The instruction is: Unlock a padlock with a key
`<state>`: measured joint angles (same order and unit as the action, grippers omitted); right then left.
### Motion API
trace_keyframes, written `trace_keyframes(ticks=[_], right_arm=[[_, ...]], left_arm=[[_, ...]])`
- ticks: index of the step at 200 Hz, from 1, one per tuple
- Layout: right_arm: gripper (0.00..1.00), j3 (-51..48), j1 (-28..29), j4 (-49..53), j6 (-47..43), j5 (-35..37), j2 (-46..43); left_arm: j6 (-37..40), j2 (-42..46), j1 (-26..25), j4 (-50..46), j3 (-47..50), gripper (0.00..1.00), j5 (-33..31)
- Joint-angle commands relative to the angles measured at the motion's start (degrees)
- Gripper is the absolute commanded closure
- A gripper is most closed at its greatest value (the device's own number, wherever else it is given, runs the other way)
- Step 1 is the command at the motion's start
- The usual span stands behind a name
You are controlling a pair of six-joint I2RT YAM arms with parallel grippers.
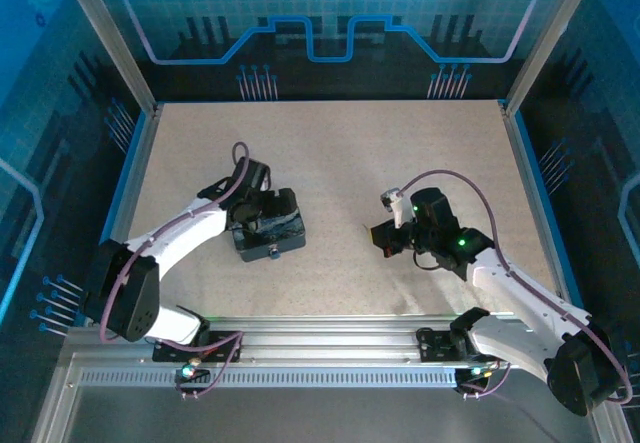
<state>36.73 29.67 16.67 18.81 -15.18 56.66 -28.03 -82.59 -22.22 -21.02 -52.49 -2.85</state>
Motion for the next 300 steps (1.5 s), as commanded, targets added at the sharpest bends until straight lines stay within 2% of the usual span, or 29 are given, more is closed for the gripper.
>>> trace_keyframes(ticks=[1,94,151,180,207,233,271,300], right_arm=[[1.0,-0.78,0.11,0.09,-0.26,-1.16,-1.38],[1.0,-1.94,0.12,2.85,-0.51,-0.2,-4.09],[1.0,-4.76,0.13,2.32,1.19,-0.09,-6.6],[1.0,-5.31,0.08,2.33,1.8,0.24,-7.01],[1.0,-5.35,0.12,1.76,2.46,0.19,-6.35],[1.0,-5.7,0.12,-0.55,3.37,-1.32,-5.13],[1.0,-5.77,-0.03,-7.06,5.98,-5.62,-1.66],[1.0,-5.73,-0.99,-16.79,9.7,-10.81,3.15]], left_arm=[[3.58,-4.68,-2.32,-0.03,-0.95,0.04,3.09],[12.5,-16.71,-10.69,1.49,-12.74,0.05,4.38],[18.93,-23.33,-11.86,3.35,-19.9,0.06,9.35],[20.64,-23.95,-11.87,3.05,-22.87,0.06,10.67],[20.77,-20.7,-11.84,2.04,-24.16,0.04,9.45],[19.87,-14.21,-11.81,3.82,-20.97,0.02,7.98],[15.8,-0.56,-11.88,8.13,-9.35,0.02,6.11],[9.43,9.47,-11.86,10.97,2.19,0.05,8.5]])
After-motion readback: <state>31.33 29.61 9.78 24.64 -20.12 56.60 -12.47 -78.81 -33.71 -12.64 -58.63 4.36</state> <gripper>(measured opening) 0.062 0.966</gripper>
